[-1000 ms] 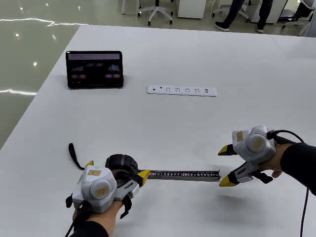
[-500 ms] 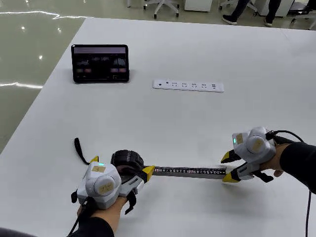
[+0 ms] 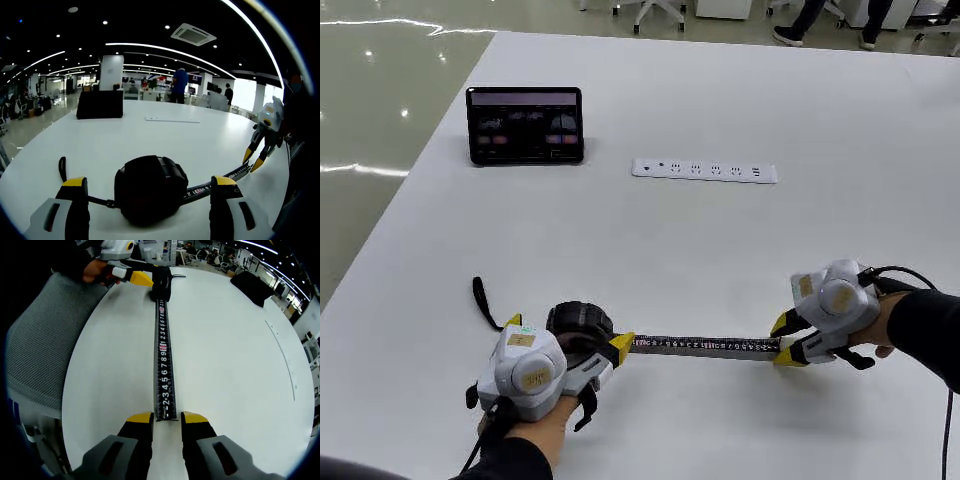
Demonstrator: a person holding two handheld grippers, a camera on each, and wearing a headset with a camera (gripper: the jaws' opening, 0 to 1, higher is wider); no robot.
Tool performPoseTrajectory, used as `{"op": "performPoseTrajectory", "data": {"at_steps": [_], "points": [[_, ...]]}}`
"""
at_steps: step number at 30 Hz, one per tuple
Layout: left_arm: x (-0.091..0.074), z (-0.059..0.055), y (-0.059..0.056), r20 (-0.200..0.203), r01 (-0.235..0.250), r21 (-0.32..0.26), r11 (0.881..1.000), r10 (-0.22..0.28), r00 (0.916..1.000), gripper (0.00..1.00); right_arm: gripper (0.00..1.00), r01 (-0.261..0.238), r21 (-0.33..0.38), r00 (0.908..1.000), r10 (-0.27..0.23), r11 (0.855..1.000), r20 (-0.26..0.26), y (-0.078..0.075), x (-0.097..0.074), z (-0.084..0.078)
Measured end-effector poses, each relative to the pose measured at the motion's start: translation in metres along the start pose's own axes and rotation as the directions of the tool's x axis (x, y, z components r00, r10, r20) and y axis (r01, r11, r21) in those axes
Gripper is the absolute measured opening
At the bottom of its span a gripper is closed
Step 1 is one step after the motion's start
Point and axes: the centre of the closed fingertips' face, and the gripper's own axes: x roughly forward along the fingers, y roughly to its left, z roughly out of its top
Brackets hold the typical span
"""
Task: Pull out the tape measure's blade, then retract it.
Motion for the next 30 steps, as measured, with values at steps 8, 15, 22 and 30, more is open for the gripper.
{"op": "performPoseTrajectory", "data": {"at_steps": [8, 15, 22, 30], "points": [[-0.0002, -0.0006, 0.0001, -0.003, 0.003, -0.004, 1.0, -0.003, 1.0, 0.97, 0.12, -0.017, -0.008, 0.9998, 0.017, 1.0, -0.004, 0.0036, 0.0012, -0.001], [0.0001, -0.0023, -0.0005, -0.006, 0.006, -0.005, 1.0, -0.006, 1.0, 0.96, 0.12, -0.03, 0.003, 0.9995, 0.03, 1.0, -0.012, 0.0022, 0.002, -0.0012], [-0.0003, -0.0056, -0.0022, -0.023, 0.006, -0.017, 1.0, -0.006, 0.9997, 0.9, 0.1, -0.033, 0.056, 0.9973, 0.037, 0.998, -0.064, 0.0003, 0.0033, -0.0012], [0.0052, -0.0053, -0.007, -0.03, 0.012, -0.025, 1.0, -0.013, 0.9995, 0.84, 0.1, -0.018, 0.081, 0.9992, 0.021, 0.997, -0.035, 0.0006, 0.002, -0.0016]]}}
